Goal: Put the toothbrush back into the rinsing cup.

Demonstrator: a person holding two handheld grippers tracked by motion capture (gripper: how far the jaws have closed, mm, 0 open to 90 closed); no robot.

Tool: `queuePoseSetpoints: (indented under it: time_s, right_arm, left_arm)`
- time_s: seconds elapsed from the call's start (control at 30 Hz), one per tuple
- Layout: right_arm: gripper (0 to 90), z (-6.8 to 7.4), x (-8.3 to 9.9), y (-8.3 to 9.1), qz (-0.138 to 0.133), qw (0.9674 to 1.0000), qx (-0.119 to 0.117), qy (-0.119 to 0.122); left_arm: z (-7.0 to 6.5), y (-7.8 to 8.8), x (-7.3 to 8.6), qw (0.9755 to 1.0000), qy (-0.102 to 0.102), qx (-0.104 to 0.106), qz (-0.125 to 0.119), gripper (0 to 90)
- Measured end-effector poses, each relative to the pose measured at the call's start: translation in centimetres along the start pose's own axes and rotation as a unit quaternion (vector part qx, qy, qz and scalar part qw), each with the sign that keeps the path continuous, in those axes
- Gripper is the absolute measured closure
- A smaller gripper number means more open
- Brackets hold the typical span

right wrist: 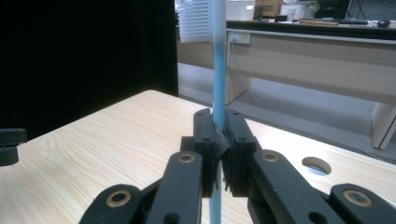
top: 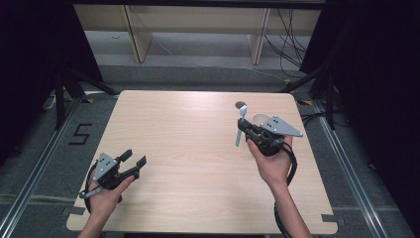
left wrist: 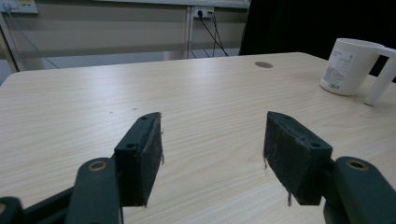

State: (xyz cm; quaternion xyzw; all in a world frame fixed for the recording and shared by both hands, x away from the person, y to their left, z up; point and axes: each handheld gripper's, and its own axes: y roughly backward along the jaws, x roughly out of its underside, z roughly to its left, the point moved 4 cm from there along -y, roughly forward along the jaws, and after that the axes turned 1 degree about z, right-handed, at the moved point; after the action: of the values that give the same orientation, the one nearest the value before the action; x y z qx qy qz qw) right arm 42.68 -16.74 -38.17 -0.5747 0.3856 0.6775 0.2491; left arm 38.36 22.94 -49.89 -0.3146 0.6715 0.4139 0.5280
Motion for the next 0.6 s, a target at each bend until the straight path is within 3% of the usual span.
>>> queuePoseSetpoints:
  time_s: [0.03,0.07,0.13,0.43,0.5,0.53,0.57,0.6]
  right_arm:
    - [85.7,-0.3,0.0,0.0,-0.007,0.9999,0.005,0.013]
    - [85.7,-0.1,0.0,0.0,-0.003,1.0000,-0.003,0.000]
    - [85.7,-0.2,0.1,0.1,0.001,1.0000,0.005,-0.005]
    - [85.7,-0.8,-0.2,0.5,-0.006,0.9999,0.008,-0.005]
    - [85.7,-1.0,-0.3,0.6,-0.008,0.9999,0.009,-0.005]
    - [85.7,-1.2,-0.4,0.7,-0.014,0.9997,0.018,0.006]
    - [85.7,-1.1,-0.4,0.7,-0.012,0.9998,0.012,-0.005]
    - [85.7,-1.3,-0.5,0.8,-0.011,0.9998,0.018,0.001]
  left_arm:
    - [0.0,0.0,0.0,1.0000,0.001,0.001,-0.003,36.7]
    - [0.0,0.0,0.0,1.0000,0.001,0.001,-0.003,36.8]
    - [0.0,-0.3,0.0,0.9999,0.000,0.008,-0.011,36.7]
    - [0.2,0.0,-0.1,1.0000,0.004,0.002,-0.005,36.8]
    - [0.4,0.1,-0.2,1.0000,0.006,0.000,-0.008,36.8]
    - [0.4,0.1,-0.2,1.0000,0.006,0.000,-0.008,36.8]
    - [0.5,0.0,-0.3,0.9998,0.005,0.004,-0.016,36.8]
    - [0.5,0.0,-0.3,0.9998,0.005,0.004,-0.016,36.8]
